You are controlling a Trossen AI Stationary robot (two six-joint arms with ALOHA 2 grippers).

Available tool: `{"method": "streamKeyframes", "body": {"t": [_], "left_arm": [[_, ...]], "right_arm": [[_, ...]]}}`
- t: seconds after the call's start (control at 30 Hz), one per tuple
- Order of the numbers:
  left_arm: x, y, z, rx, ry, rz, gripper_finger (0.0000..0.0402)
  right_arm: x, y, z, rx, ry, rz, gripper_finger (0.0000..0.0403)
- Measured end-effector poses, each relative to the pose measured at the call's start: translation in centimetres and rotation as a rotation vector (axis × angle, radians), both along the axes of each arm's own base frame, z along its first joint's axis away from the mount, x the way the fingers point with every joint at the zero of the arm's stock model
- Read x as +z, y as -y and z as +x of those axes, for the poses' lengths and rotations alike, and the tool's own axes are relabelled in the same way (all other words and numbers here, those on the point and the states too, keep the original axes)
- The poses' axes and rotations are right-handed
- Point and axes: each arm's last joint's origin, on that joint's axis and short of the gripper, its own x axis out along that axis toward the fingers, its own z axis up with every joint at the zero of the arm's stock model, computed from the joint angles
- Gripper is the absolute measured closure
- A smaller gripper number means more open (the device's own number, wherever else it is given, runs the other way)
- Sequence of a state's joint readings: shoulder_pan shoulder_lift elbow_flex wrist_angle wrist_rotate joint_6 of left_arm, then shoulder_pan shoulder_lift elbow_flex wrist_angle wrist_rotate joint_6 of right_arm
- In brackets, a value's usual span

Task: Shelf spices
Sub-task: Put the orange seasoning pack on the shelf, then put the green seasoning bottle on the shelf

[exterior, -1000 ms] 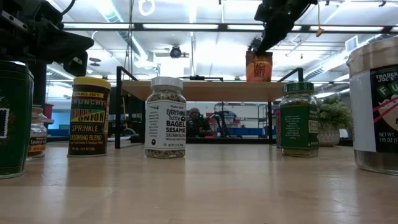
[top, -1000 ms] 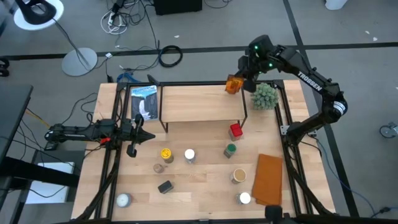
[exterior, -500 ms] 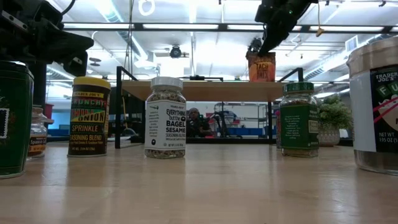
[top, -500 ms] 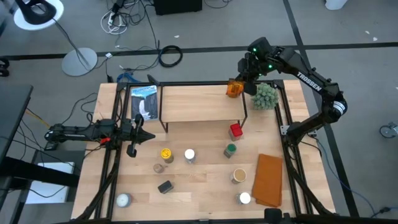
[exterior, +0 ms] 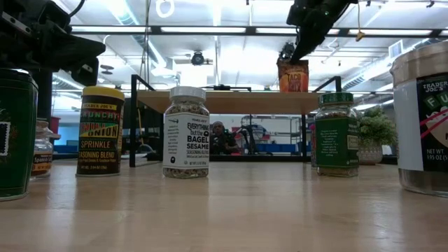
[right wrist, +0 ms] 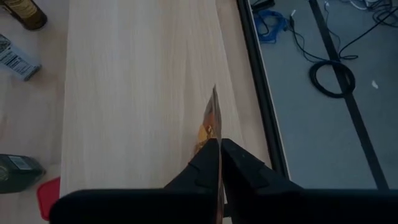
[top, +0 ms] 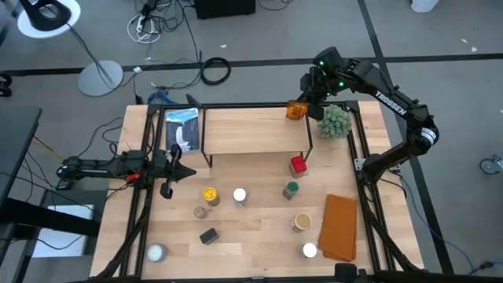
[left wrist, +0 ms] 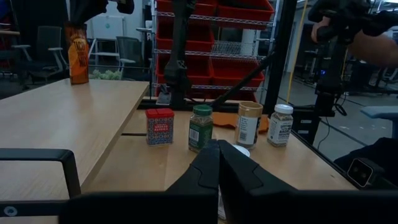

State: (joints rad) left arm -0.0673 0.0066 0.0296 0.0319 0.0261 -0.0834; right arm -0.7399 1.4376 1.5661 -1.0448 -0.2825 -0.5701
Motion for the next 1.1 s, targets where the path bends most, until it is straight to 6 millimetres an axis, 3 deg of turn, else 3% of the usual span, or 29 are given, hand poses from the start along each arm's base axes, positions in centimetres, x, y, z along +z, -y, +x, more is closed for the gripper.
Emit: {"method": "streamKeyframes", "body": {"t": [0.3, 0.53, 0.7, 0.93, 1.1], "left_arm": [[0.0, 0.0, 0.0, 0.000, 0.001, 0.000, 0.0395], [0.0, 0.0, 0.0, -0.001, 0.001, 0.000, 0.0395], [0.0, 0.0, 0.0, -0.001, 0.001, 0.000, 0.0395], [0.0, 0.0, 0.0, 0.000, 0.000, 0.000, 0.0395], [0.0, 0.0, 0.0, 0.000, 0.001, 0.000, 0.0395]], "right_arm": [[0.6, -0.2, -0.2, -0.008, 0.023, -0.035, 0.0352], [1.9, -1.3, -1.5, -0.021, 0.051, -0.078, 0.0320], [3.0, -3.5, -3.9, -0.081, 0.046, -0.006, 0.0314], [3.3, -8.1, -7.9, -0.169, -0.073, 0.256, 0.0321], [3.8, -10.6, -10.0, -0.185, -0.083, 0.306, 0.0321]]}}
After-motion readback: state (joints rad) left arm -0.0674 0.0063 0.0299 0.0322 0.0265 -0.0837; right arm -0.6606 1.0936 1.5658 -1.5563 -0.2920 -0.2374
